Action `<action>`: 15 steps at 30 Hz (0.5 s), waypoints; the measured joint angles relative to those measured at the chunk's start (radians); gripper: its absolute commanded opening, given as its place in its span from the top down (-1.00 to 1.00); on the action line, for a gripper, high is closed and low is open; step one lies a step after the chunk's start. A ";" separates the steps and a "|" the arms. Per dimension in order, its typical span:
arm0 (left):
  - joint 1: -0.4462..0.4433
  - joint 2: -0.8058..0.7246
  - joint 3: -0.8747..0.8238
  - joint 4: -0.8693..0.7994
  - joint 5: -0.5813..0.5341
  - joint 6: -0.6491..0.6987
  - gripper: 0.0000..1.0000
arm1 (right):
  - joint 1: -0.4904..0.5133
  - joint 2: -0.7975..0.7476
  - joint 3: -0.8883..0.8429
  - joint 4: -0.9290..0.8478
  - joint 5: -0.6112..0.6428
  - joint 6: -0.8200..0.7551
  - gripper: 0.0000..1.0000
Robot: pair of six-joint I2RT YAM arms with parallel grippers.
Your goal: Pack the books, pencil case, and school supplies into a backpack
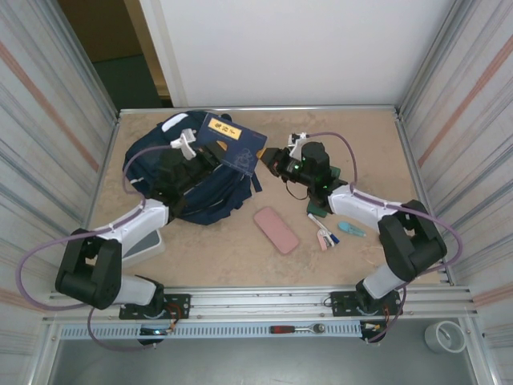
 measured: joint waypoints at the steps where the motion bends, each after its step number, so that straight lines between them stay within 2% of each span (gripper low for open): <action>1: 0.020 -0.013 0.000 -0.010 0.023 0.024 0.95 | -0.011 -0.031 0.002 -0.068 -0.014 -0.067 -0.10; 3: 0.059 -0.042 0.000 -0.033 0.072 0.080 1.00 | -0.047 -0.094 0.010 -0.194 -0.032 -0.193 -0.37; 5: 0.092 -0.085 0.001 -0.072 0.129 0.154 1.00 | -0.094 -0.148 0.042 -0.325 -0.076 -0.328 -0.72; 7: 0.099 -0.126 0.009 -0.122 0.194 0.234 1.00 | -0.132 -0.169 0.095 -0.428 -0.135 -0.438 -0.88; 10: 0.099 -0.179 0.040 -0.207 0.311 0.361 1.00 | -0.150 -0.169 0.190 -0.559 -0.235 -0.604 -0.99; 15: 0.097 -0.256 0.069 -0.315 0.477 0.539 1.00 | -0.149 -0.130 0.299 -0.665 -0.395 -0.792 -0.98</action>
